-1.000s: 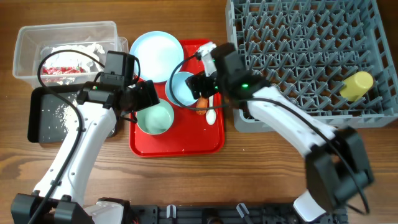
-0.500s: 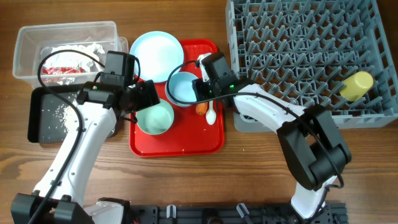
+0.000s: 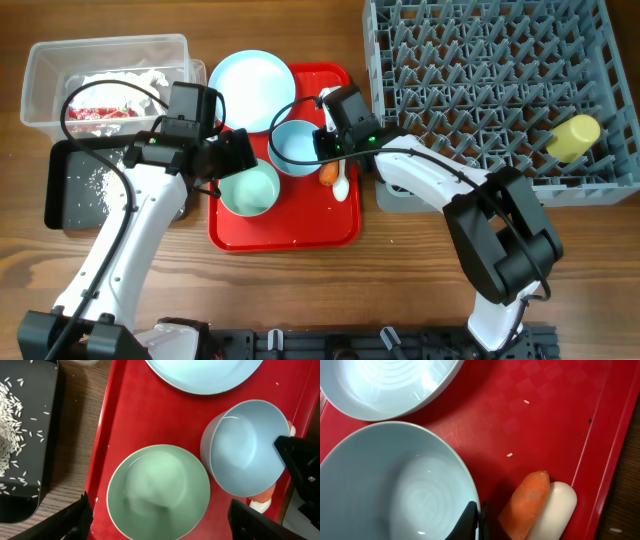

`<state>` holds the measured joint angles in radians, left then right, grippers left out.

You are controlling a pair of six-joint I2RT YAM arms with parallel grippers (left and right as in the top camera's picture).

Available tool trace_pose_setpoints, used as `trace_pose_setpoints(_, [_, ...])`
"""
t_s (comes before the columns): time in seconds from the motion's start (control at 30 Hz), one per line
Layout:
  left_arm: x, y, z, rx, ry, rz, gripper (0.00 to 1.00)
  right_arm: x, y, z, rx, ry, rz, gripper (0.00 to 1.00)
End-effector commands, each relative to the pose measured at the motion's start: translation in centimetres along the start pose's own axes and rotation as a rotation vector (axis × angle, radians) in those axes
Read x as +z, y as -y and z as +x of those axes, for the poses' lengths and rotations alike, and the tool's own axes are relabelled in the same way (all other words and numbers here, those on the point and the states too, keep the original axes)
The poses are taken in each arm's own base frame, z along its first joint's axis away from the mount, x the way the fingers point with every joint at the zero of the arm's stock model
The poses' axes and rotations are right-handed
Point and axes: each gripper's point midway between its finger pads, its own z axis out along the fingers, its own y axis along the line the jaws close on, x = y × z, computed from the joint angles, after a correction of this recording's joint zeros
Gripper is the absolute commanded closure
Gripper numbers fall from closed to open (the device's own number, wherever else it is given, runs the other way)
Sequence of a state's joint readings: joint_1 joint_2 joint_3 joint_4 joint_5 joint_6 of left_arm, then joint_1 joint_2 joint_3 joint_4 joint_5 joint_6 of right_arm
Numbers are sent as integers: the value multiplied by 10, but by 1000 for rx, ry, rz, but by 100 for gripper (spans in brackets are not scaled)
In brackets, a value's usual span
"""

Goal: Sort waste into correct bins and load items into the dishwasher rack
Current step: 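Carry the light blue bowl into the rack and release it at back right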

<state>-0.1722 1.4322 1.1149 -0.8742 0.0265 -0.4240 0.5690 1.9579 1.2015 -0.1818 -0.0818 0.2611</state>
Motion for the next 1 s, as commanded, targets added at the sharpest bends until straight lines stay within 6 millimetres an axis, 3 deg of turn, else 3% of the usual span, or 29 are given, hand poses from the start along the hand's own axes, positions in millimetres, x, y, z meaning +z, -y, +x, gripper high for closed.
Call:
trace_pose_setpoints(0.0, [-4,-3,-2,-10,15,-9,12,-35,-1,-37,-25,113,19,96])
trace_pose_setpoints(0.17, [-4,-3,-3,-10,15,-8,12,-113,19,-93,-61,334,146,96])
trace_pose_setpoints(0.23, [-4,-3,-3,-10,15,-8,12,-178,49,-124,-66,487,317,96])
trace_pose_setpoints(0.27, [-4,-3,-3,-10,15,-8,12,-199,62,-130,-71,527,390,96])
trace_pose_setpoints(0.37, [-4,-3,-3,-10,15,-8,11,-255,105,-140,-101,593,639,96])
trace_pose_setpoints(0.5, [-4,-2,-3,-10,16,-8,11,-315,172,-137,-131,559,1026,96])
trace_pose_setpoints(0.57, [-4,-2,-3,-10,16,-8,11,-332,200,-132,-110,522,1160,96])
trace_pose_setpoints(0.6, [-4,-2,-3,-10,16,-8,11,-346,229,-125,-58,492,1274,96])
trace_pose_setpoints(0.67, [-4,-3,-3,-10,15,-8,11,-355,258,-115,13,463,1374,96])
trace_pose_setpoints(0.97, [-4,-2,-2,-10,13,-4,10,-350,357,-66,72,100,1749,96])
